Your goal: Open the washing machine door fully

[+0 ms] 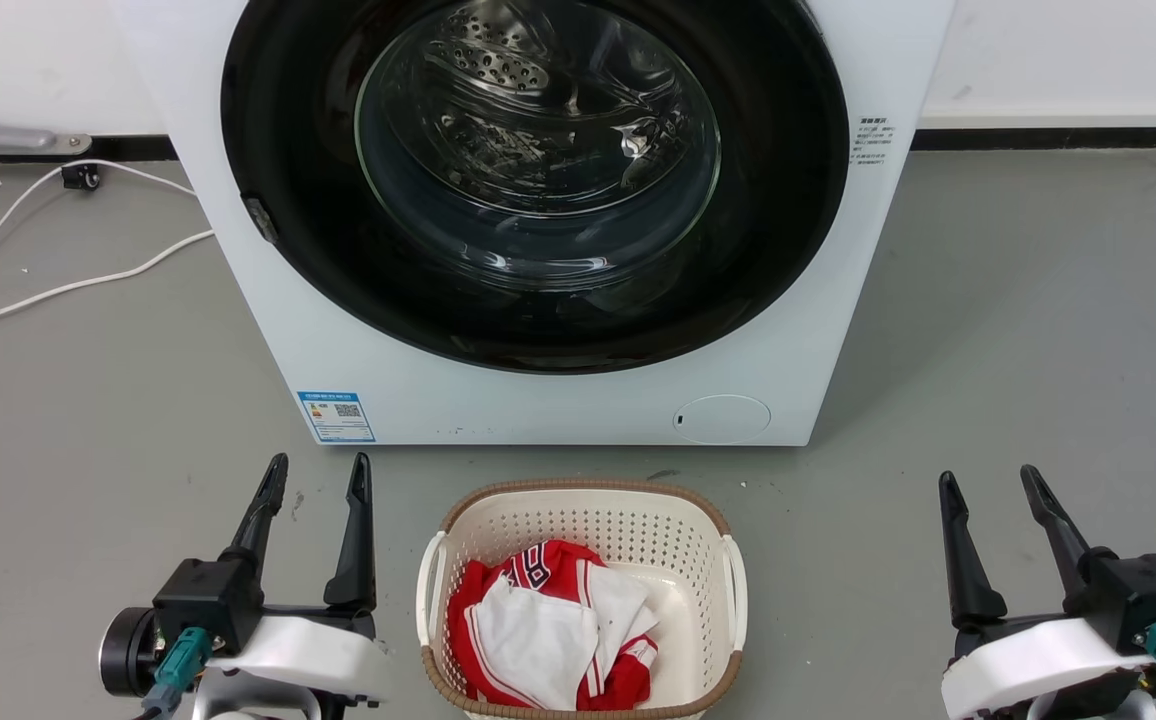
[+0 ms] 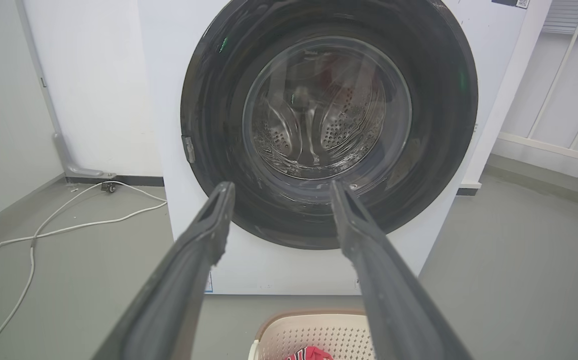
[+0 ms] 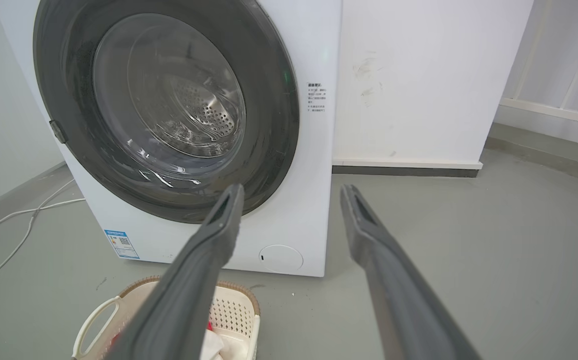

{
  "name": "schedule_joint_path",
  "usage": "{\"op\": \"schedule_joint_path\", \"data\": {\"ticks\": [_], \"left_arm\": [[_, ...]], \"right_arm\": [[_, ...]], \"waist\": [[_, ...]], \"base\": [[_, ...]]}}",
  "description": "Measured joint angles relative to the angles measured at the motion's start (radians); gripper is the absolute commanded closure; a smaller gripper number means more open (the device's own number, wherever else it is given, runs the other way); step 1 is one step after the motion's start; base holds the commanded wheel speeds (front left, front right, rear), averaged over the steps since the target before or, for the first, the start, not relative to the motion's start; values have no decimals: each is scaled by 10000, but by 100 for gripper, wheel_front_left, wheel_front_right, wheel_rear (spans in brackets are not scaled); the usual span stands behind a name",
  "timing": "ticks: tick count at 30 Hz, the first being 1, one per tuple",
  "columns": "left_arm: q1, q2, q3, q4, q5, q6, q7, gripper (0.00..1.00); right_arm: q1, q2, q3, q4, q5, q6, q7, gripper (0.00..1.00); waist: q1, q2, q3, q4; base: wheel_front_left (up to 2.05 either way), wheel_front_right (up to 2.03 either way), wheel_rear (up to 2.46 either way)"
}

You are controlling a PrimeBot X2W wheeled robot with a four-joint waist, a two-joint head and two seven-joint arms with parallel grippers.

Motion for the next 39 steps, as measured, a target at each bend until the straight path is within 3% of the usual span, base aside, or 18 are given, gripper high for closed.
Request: {"op": "schedule_joint_path", "data": {"ticks": [20,37,39], "left_arm": [[54,36,-136,-92,1277,90,-353,0],[63,-94,8,25,1151,-58,-395,0],[63,-109,21,44,1149,-61,-395,0]], "right_arm": [[172,0,107,-192,-1110,2,-165,0],[181,0,111,-180,-997,2,-169,0],[181,-2,105,-140,-813,0,-163,82]], "waist": [[0,0,-18,18],[0,0,-17,15],[0,0,-17,15]], "base": [[0,0,0],[0,0,0],[0,0,0]]}}
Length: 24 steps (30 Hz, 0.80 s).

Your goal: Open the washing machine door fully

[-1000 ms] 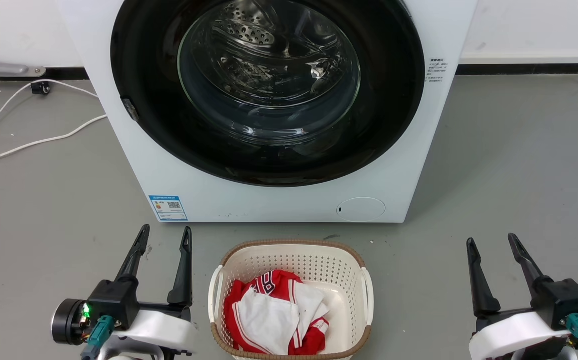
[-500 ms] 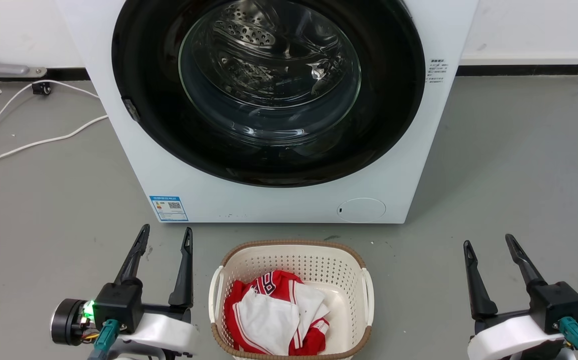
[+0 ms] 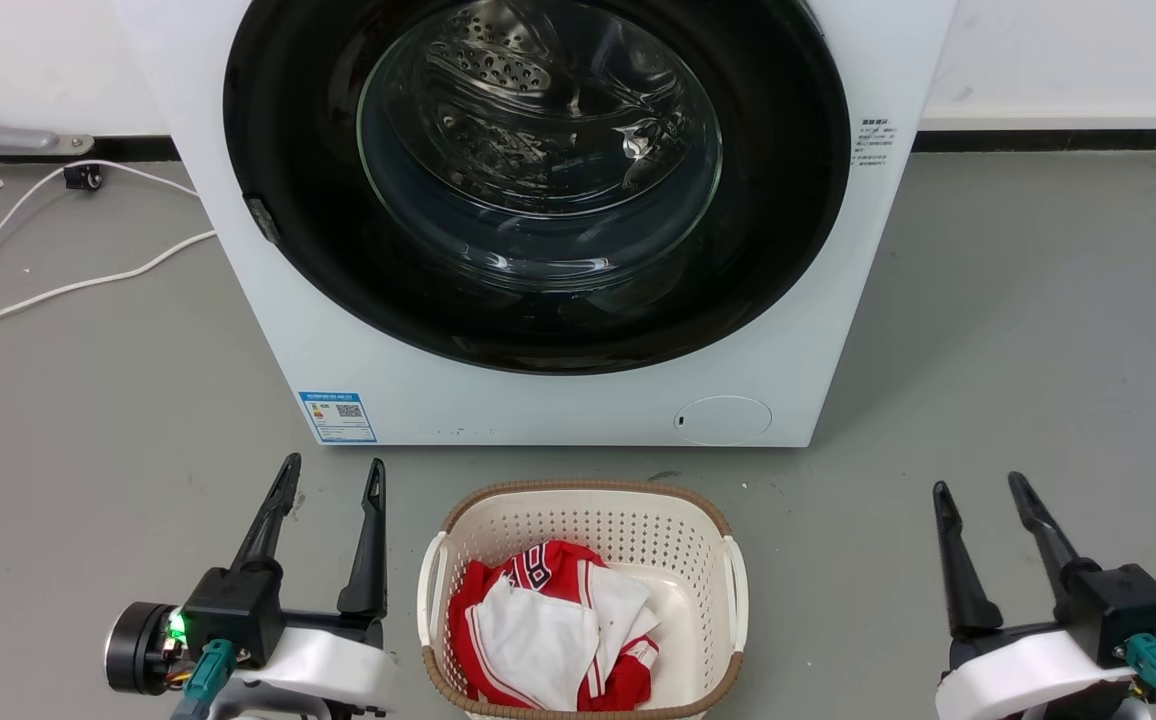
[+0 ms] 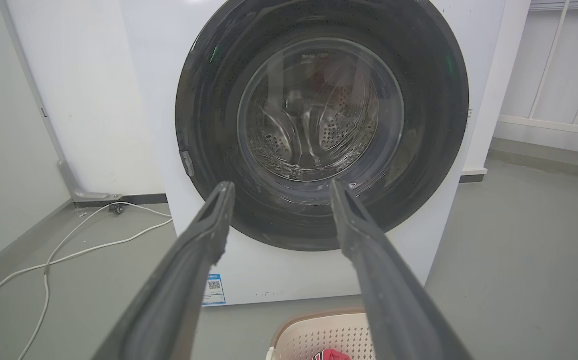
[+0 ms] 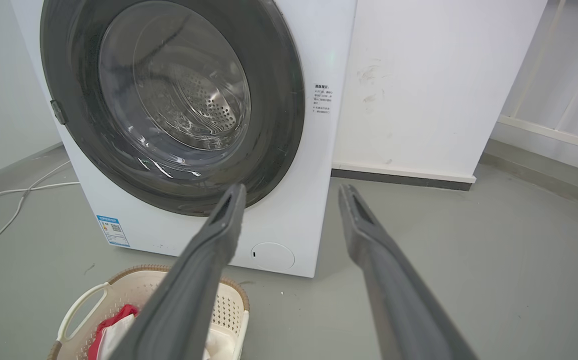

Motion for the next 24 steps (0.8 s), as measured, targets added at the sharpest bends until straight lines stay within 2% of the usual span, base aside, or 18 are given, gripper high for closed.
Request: {"op": "schedule_joint_path", "data": {"ticks": [1,7,11,14,24], "left_arm": [[0,-10,6,4,0,-8,0,0],[0,-42,48,19,0,-33,0,0],[0,-65,88,27,0,-69,0,0],[0,-77,128,38,-17,-86,0,0],[2,-123,232,58,-102,-102,0,0]], "right_arm": [[0,0,0,15,48,2,4,100],[0,0,31,69,307,2,-4,100],[-5,0,12,132,1158,0,-127,100],[-30,0,-44,347,3064,0,-253,100],[-1074,2,-267,1329,11016,0,-550,100]], "waist": [[0,0,0,0],[0,0,3,-4],[0,0,-4,-11],[0,0,-15,-16],[0,0,8,-63]], "base": [[0,0,0],[0,0,0],[0,0,0],[0,0,0],[0,0,0]]}}
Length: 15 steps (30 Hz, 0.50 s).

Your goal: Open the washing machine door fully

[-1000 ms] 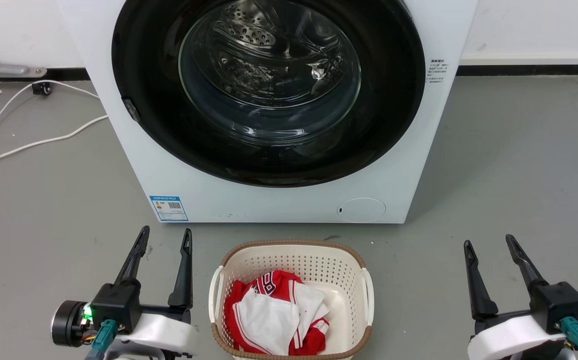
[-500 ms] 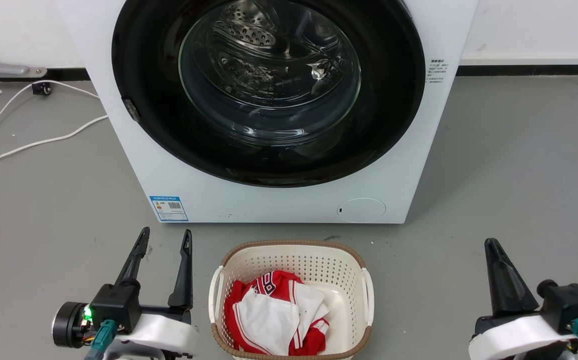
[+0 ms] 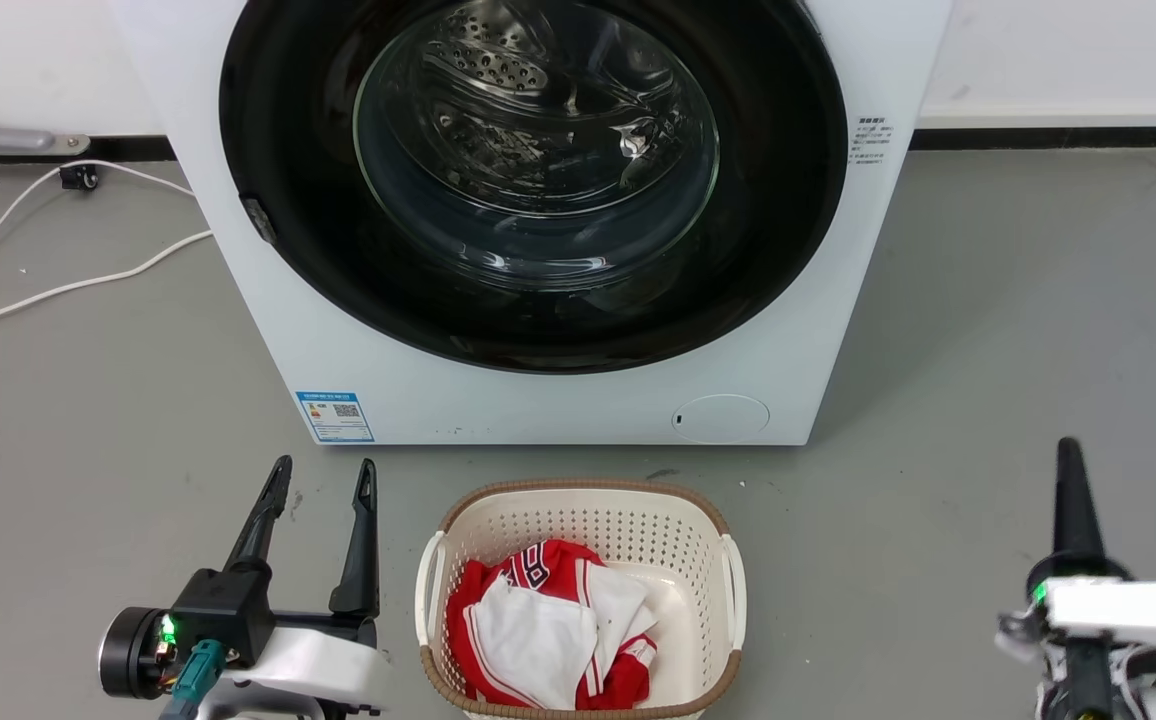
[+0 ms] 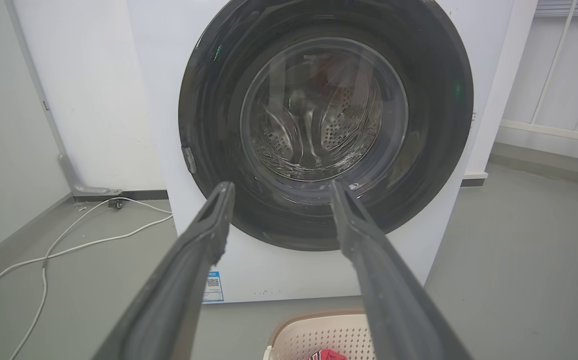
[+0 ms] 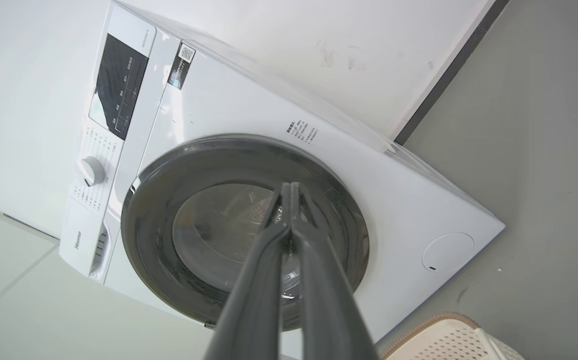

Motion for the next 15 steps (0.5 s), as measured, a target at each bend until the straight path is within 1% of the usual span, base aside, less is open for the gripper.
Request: {"op": "schedule_joint_path", "data": {"ticks": [2,6,10,15], "left_arm": [[-1,-2,23,-2,-4,0,0,0],[-38,-15,79,-19,-15,2,0,0],[-155,-25,84,-25,13,-2,0,0],[-312,-29,88,-81,31,-15,0,0]], "right_arm": [[-346,0,-201,119,1220,-2,-27,100],[-1362,-2,-696,575,3127,-2,192,100],[-2594,-90,-1304,1147,4017,-2,573,100],[-4342,-596,-1530,2499,4495,-2,1179,100]], "waist": [[-1,0,48,-10],[0,0,211,-45],[0,0,413,-55],[0,0,727,-24]], "base": [[0,0,0],[0,0,0],[0,0,0],[0,0,0]]}}
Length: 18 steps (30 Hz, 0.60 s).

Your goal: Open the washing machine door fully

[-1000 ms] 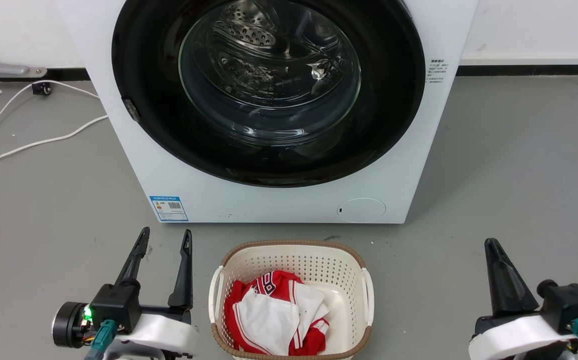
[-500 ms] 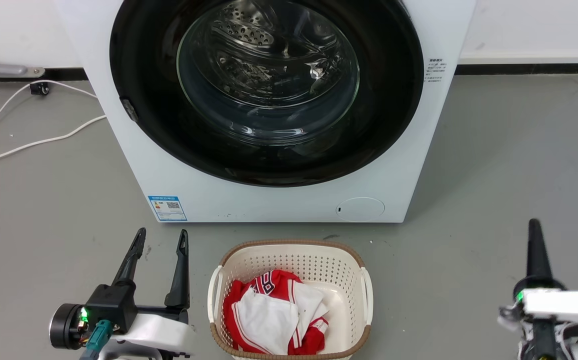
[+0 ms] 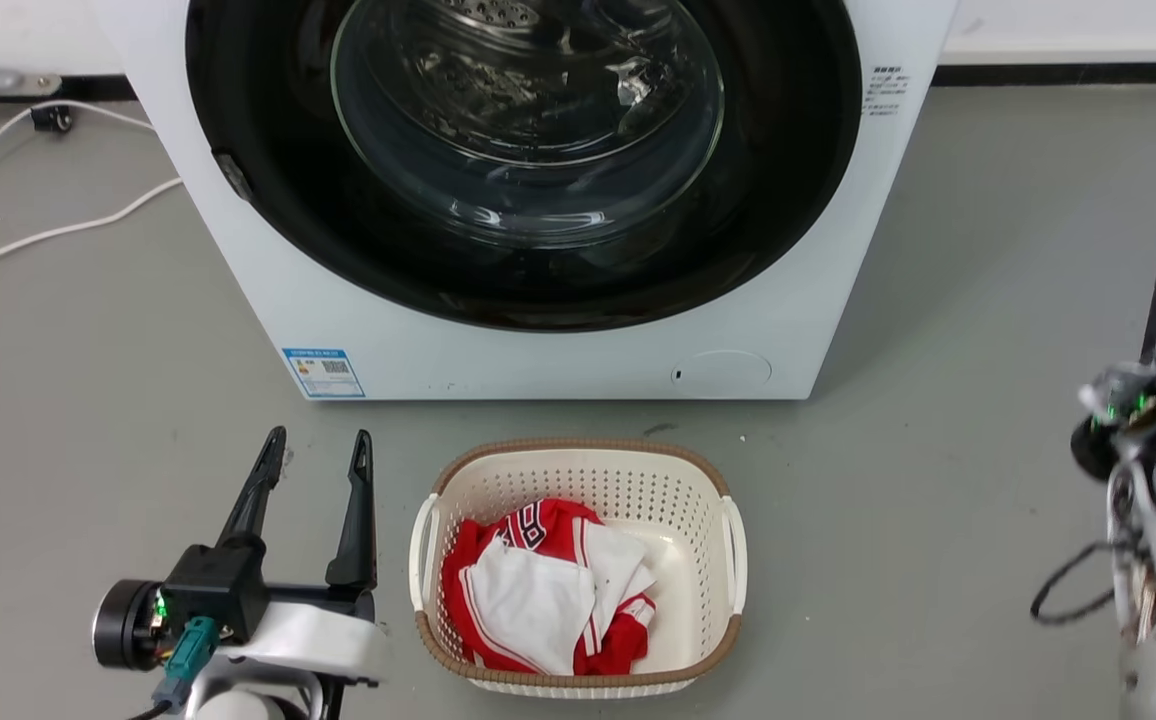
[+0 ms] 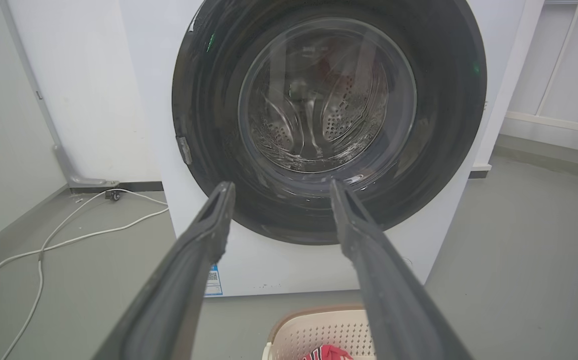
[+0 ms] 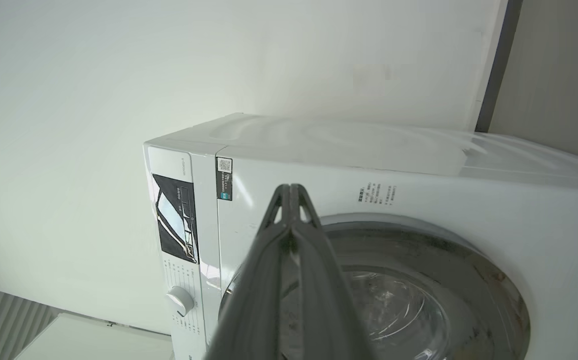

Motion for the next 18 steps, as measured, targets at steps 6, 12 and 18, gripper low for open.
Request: {"op": "schedule_joint_path", "data": {"ticks": [6,12,18], "left_arm": [[-376,-8,-54,-59,44,-77,0,0],[-740,-10,-117,-171,42,-86,0,0],[-1198,-17,-320,-272,35,-100,0,0]], "right_arm": [[-2581,-846,284,2127,-82,0,742,100],[-4887,-1473,888,3908,-552,0,1732,100],[-6645,-1825,1751,5404,-1388,0,2884,100]], "waist": [[0,0,506,81],[0,0,1101,239],[1,0,1734,438]], "base": [[0,0,0],[0,0,0],[0,0,0]]}}
